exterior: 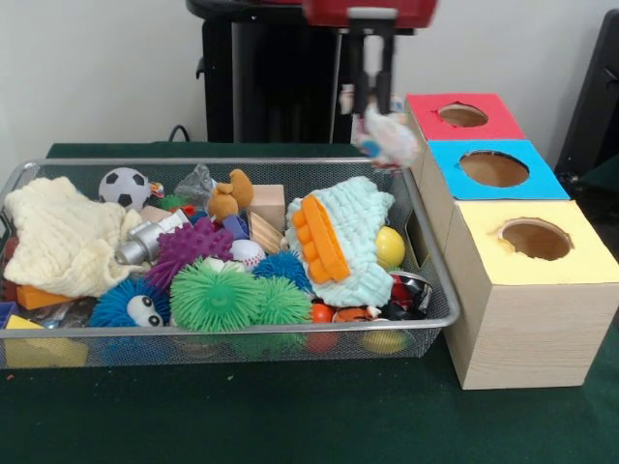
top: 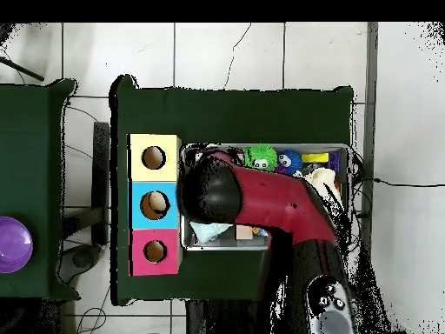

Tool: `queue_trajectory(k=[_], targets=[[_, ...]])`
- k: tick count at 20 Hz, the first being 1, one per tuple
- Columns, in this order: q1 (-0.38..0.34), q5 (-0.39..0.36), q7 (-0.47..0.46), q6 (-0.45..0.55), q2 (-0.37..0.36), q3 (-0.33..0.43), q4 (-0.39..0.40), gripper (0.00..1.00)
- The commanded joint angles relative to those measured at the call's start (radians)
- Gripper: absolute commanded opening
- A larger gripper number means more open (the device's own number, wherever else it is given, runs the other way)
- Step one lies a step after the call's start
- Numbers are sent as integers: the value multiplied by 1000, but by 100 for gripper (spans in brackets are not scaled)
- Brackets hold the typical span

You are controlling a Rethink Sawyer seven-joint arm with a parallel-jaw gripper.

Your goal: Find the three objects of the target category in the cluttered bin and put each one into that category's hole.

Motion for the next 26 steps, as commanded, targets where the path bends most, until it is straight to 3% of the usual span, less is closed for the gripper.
queue_trajectory(k=[1, 6, 12, 26], targets=[[97, -8, 174, 78, 17, 12, 53, 0], [161, -11, 210, 68, 36, -46, 14, 0], [184, 20, 240, 28, 71, -61, 17, 0], [262, 54, 284, 30, 146, -109, -62, 0]])
